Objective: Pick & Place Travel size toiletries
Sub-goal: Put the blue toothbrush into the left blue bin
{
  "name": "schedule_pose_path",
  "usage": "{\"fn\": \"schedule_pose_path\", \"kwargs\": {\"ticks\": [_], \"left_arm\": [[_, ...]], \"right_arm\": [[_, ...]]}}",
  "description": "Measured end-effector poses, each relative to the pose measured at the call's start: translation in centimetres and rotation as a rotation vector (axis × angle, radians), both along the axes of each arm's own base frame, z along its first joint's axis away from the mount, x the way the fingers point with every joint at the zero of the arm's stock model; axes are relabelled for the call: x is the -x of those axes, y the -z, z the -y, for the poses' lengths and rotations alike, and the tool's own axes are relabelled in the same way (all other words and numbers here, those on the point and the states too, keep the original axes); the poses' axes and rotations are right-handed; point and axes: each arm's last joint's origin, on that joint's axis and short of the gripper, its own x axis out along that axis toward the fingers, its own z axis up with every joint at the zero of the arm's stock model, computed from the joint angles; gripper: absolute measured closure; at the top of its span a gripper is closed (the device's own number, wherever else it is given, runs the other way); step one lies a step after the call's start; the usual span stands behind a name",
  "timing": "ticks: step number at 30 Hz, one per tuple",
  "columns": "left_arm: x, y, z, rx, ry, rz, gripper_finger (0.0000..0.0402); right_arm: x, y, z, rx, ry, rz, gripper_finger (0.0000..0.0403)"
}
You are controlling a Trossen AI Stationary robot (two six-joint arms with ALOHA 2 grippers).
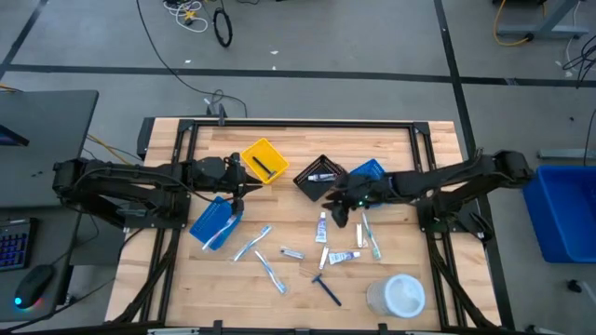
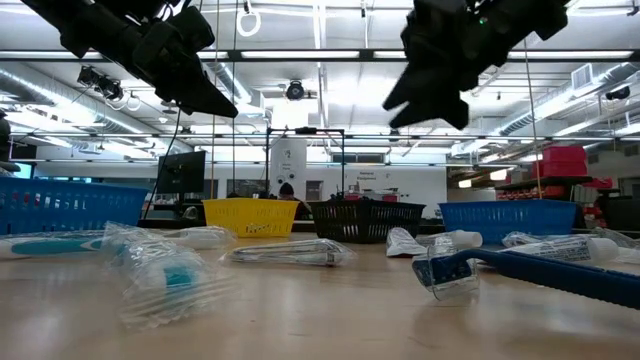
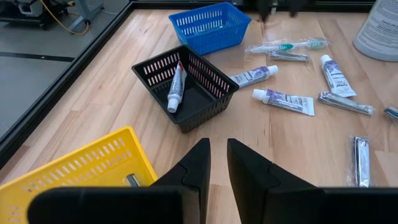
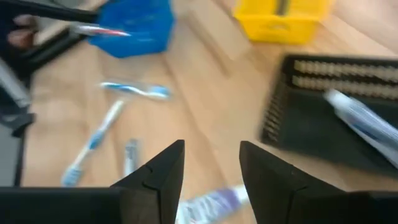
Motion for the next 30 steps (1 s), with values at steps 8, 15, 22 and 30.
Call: {"fn": "schedule_pose_path", "kwargs": {"ticks": [8, 15, 22, 30], "left_arm": [[0.0, 0.0, 0.0, 0.0, 0.0, 0.001, 0.034], [-0.1, -0.1, 0.0, -0.001, 0.0, 0.013, 0.034], [-0.2, -0.4, 0.0, -0.004, 0.0, 0.043, 0.034], [-0.2, -0.4, 0.0, 0.01, -0.007, 0.046, 0.034]], "right_arm": [[-1.6, 2.5, -1.9, 0.016, -0.067, -0.037, 0.0221], [-2.7, 4.3, -2.3, 0.017, -0.073, -0.045, 0.0179], [-3.4, 4.3, -2.4, 0.011, -0.072, 0.009, 0.0165], [-3.6, 4.0, -3.0, 0.002, -0.104, 0.057, 0.0187]]}}
